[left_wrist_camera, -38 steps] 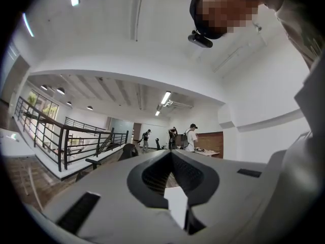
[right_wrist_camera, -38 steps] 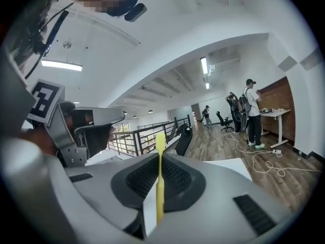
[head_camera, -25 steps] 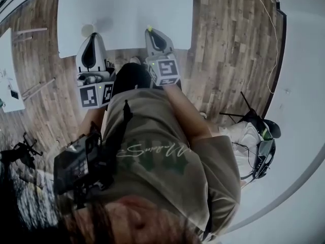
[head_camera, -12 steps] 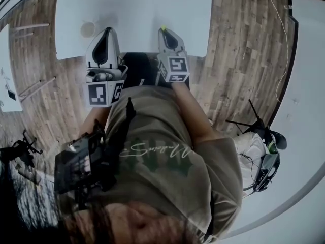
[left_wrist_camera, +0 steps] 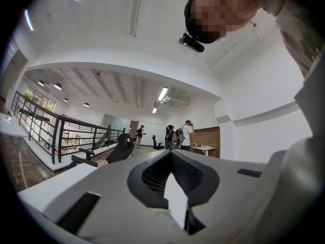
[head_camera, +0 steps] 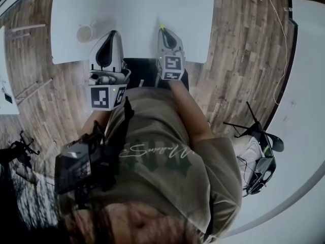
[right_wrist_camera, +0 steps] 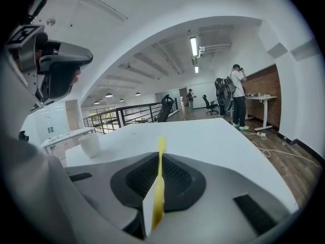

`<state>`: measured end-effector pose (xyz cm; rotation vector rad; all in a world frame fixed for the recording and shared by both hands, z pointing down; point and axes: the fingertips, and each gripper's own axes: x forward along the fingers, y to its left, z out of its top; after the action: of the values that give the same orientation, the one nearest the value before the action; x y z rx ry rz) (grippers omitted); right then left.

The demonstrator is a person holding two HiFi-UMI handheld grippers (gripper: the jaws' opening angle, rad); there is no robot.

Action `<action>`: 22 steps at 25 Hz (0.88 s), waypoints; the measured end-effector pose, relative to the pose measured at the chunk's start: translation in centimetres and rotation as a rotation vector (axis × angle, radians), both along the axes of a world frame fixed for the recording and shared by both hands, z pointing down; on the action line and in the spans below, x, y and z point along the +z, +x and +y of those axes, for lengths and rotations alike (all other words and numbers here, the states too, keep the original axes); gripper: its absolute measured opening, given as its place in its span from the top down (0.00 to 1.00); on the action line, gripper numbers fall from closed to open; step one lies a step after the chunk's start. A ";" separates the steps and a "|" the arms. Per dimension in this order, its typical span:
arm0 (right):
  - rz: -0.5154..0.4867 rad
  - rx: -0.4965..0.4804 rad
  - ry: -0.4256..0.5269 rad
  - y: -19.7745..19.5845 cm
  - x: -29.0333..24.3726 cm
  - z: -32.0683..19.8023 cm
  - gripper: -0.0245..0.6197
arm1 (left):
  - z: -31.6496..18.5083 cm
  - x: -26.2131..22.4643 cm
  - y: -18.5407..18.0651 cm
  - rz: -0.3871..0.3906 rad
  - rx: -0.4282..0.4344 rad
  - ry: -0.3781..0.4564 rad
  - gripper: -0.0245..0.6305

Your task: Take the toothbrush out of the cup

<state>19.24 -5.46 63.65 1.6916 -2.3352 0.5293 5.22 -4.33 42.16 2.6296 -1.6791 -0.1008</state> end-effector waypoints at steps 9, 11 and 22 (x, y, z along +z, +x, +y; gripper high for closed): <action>0.018 0.066 -0.075 0.8 3.0 -0.8 0.92 | -0.4 0.6 0.5 -0.008 0.002 -0.024 0.95; 0.002 0.077 -0.084 1.0 3.3 -0.7 0.91 | -0.5 0.7 0.4 -0.009 -0.001 -0.031 0.95; -0.019 0.091 -0.116 1.9 3.8 -0.5 0.79 | 0.1 1.1 0.4 0.029 -0.009 -0.076 0.95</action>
<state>21.09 -5.99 67.48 1.7521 -2.2024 0.6856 5.63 -4.25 43.27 2.5534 -1.6525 -0.0726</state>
